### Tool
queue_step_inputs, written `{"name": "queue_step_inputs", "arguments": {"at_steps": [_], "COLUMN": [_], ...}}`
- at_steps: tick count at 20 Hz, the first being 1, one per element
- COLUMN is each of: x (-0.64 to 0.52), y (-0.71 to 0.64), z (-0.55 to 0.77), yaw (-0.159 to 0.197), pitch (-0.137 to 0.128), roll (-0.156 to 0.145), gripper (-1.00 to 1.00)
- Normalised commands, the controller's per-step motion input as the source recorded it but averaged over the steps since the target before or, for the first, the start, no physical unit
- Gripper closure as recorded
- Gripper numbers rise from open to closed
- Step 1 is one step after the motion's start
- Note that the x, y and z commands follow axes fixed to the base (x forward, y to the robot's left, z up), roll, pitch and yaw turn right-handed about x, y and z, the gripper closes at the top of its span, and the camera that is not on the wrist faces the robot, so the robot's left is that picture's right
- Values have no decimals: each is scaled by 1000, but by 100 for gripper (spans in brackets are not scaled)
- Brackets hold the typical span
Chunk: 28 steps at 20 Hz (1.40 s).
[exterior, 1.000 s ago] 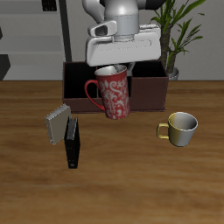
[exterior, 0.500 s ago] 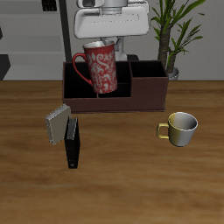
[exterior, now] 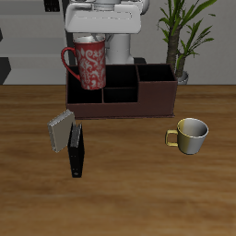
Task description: Place the red mug into the back desk caddy's left compartment
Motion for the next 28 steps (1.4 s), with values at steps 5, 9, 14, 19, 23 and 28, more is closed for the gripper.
{"name": "queue_step_inputs", "arguments": {"at_steps": [5, 9, 14, 19, 23, 28], "x": [-329, -319, -293, -453, -391, -294], "y": [-153, -251, -29, 46, 47, 15], "z": [1, -23, -22, 97, 111, -13], "yaw": [31, -54, 3, 7, 6, 15], "pitch": [12, 45, 22, -21, -30, 13], "roll": [-24, -65, 0, 6, -14, -37], "gripper": [100, 100, 100, 100, 100, 100]}}
